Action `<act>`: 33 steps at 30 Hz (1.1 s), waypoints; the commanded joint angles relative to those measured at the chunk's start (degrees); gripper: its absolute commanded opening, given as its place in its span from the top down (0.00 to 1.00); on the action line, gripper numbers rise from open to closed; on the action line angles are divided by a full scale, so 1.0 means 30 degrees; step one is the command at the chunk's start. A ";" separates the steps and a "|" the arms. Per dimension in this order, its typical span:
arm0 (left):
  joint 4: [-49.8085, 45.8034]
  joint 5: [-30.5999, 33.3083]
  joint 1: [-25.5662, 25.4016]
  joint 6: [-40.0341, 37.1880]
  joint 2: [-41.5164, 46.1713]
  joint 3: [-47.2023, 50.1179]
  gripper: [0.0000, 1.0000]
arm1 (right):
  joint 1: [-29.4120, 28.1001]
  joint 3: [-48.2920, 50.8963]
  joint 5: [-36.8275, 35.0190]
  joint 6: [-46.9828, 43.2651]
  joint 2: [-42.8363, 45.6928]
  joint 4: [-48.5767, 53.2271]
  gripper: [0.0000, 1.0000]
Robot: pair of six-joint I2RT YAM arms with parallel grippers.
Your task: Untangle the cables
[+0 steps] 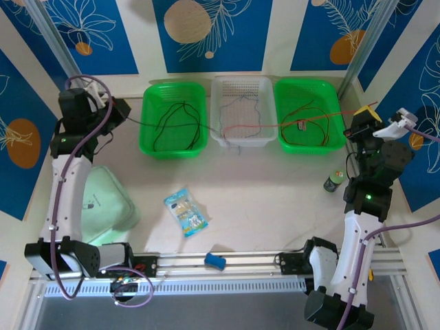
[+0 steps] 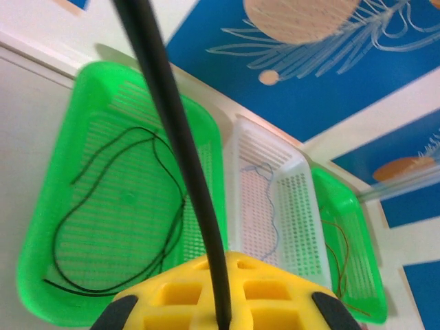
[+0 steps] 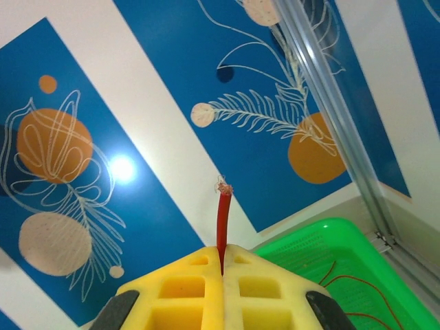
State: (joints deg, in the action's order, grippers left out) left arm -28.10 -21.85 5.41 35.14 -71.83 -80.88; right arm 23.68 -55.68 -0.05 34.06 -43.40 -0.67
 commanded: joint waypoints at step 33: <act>0.4016 -0.3067 0.1560 0.3621 -0.2408 -0.8559 1.00 | -0.2717 -1.2402 -0.0247 -0.0219 -0.7288 -0.1295 1.00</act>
State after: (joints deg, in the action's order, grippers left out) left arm -17.61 -30.04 10.90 45.19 -78.26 -105.06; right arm 16.19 -88.03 1.61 35.09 -62.83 -2.63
